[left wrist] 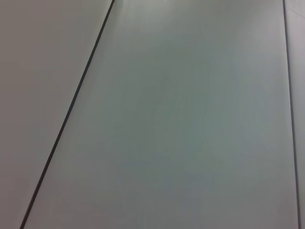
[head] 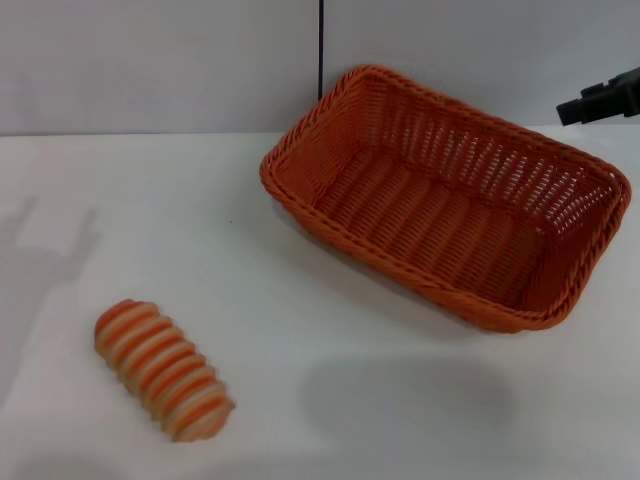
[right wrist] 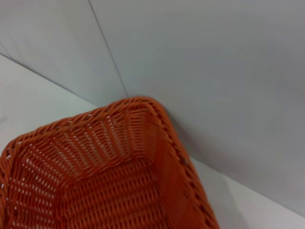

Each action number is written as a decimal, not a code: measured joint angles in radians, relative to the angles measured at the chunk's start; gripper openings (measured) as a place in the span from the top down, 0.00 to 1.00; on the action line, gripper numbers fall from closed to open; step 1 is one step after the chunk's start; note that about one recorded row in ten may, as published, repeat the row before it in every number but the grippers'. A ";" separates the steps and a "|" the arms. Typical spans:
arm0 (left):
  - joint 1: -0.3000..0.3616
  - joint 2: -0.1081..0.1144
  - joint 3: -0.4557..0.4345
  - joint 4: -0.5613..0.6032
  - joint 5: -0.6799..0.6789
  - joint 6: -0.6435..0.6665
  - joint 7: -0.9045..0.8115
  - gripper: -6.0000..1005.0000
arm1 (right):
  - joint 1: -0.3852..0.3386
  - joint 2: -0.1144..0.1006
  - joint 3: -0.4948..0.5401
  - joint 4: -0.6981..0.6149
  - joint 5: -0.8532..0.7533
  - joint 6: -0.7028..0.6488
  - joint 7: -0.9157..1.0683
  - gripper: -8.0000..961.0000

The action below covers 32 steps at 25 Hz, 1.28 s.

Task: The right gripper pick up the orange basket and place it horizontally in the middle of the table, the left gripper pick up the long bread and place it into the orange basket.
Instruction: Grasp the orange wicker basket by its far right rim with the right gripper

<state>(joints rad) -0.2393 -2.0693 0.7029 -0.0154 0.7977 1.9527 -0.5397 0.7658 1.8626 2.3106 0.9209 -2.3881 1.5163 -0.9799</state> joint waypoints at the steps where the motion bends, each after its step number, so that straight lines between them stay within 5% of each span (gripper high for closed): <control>1: 0.000 0.000 -0.001 0.000 0.000 0.000 0.000 0.17 | 0.000 0.002 0.000 -0.002 0.000 0.000 -0.002 0.48; 32: 0.009 0.002 0.000 0.000 0.000 0.015 -0.012 0.17 | -0.038 0.037 -0.013 -0.029 -0.020 -0.072 -0.010 0.48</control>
<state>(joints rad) -0.2300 -2.0678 0.7031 -0.0153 0.7977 1.9676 -0.5521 0.7282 1.8998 2.2978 0.8916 -2.4085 1.4445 -0.9894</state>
